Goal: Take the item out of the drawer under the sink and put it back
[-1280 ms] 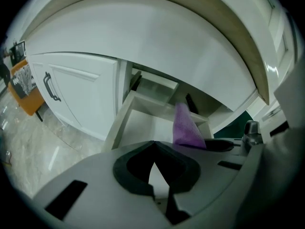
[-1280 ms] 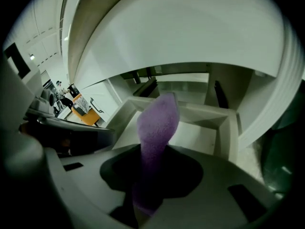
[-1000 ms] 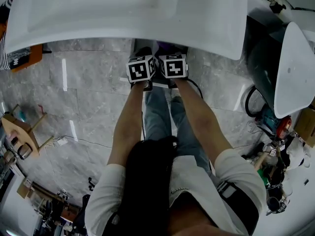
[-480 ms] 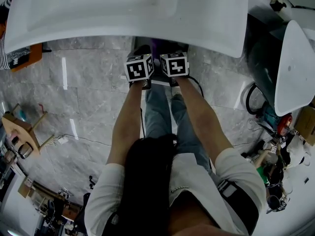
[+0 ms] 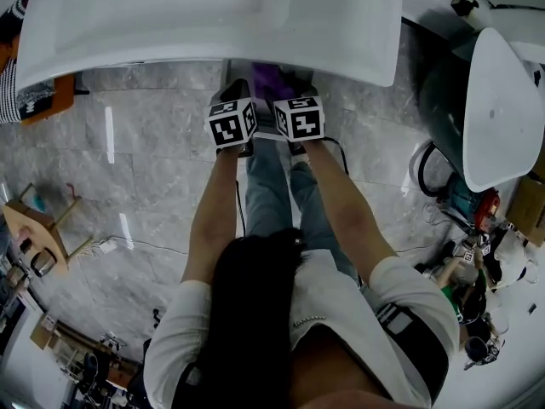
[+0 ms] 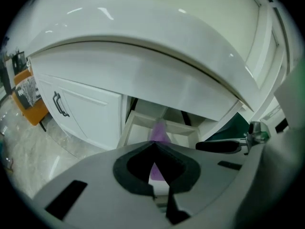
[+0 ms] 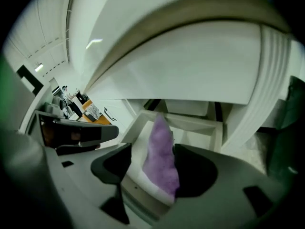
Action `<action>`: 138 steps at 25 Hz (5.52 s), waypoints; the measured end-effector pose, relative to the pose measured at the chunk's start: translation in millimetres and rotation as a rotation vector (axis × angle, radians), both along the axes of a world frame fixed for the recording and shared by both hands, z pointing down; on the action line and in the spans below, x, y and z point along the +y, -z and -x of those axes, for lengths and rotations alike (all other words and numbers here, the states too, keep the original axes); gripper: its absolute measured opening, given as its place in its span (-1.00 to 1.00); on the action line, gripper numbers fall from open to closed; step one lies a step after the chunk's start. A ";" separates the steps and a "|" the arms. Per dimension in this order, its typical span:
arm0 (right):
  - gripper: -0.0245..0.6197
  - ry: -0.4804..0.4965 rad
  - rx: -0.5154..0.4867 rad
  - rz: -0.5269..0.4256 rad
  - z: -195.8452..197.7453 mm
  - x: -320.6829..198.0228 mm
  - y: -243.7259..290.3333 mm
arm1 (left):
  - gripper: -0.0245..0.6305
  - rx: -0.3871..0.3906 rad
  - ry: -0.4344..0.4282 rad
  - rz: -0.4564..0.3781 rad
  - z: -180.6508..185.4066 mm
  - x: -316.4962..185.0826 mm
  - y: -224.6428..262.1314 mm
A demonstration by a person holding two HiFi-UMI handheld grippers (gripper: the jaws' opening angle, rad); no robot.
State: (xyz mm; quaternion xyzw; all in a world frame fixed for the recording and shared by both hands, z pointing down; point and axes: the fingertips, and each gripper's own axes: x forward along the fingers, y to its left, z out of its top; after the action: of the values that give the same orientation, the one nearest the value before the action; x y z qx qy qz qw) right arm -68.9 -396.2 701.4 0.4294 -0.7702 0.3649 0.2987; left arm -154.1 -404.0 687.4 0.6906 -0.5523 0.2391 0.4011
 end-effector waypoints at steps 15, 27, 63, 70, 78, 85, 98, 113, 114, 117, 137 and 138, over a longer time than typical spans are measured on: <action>-0.13 0.042 -0.040 -0.115 -16.6 16.6 116.1 | -0.92 0.025 0.013 -0.128 -25.6 29.2 109.1; -0.74 0.057 0.003 -0.243 -35.3 46.4 184.0 | -0.92 0.026 0.041 -0.254 -45.0 56.2 182.4; -0.88 0.084 -0.021 -0.212 -10.2 48.6 184.1 | -0.92 0.065 0.098 -0.232 -33.5 70.4 171.2; -0.88 0.062 0.012 -0.170 -3.0 37.3 158.7 | -0.92 0.068 0.087 -0.181 -24.9 57.7 145.4; -0.88 0.055 0.046 -0.112 3.2 18.6 125.6 | -0.92 0.083 0.086 -0.113 -20.3 35.8 111.8; -0.88 0.021 0.020 -0.086 7.1 10.3 102.8 | -0.92 0.066 0.052 -0.075 -18.4 26.1 87.0; -0.57 0.026 0.012 0.024 12.3 4.2 34.4 | -0.92 0.062 0.035 0.004 -13.6 8.4 29.0; 0.00 0.101 0.080 0.086 22.3 -7.8 -41.5 | -0.92 0.055 0.039 0.047 11.2 -4.3 -17.4; 0.00 0.103 0.089 0.087 23.1 -8.6 -46.2 | -0.92 0.054 0.036 0.050 10.9 -4.3 -19.5; 0.00 0.111 0.140 0.099 22.0 -7.0 -59.6 | -0.92 0.051 0.031 0.061 11.6 -1.6 -24.4; -0.03 0.148 0.303 0.118 10.9 -16.9 -99.6 | -0.92 0.069 0.115 0.048 21.9 -8.2 -32.1; -0.09 0.147 0.318 0.113 10.4 -17.5 -100.0 | -0.92 0.069 0.112 0.046 22.9 -8.1 -31.9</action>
State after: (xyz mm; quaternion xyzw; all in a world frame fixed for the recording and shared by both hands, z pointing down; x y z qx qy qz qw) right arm -79.3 -413.7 801.3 0.4068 -0.7209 0.3122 0.4662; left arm -177.0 -412.1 719.3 0.6570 -0.5701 0.2051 0.4487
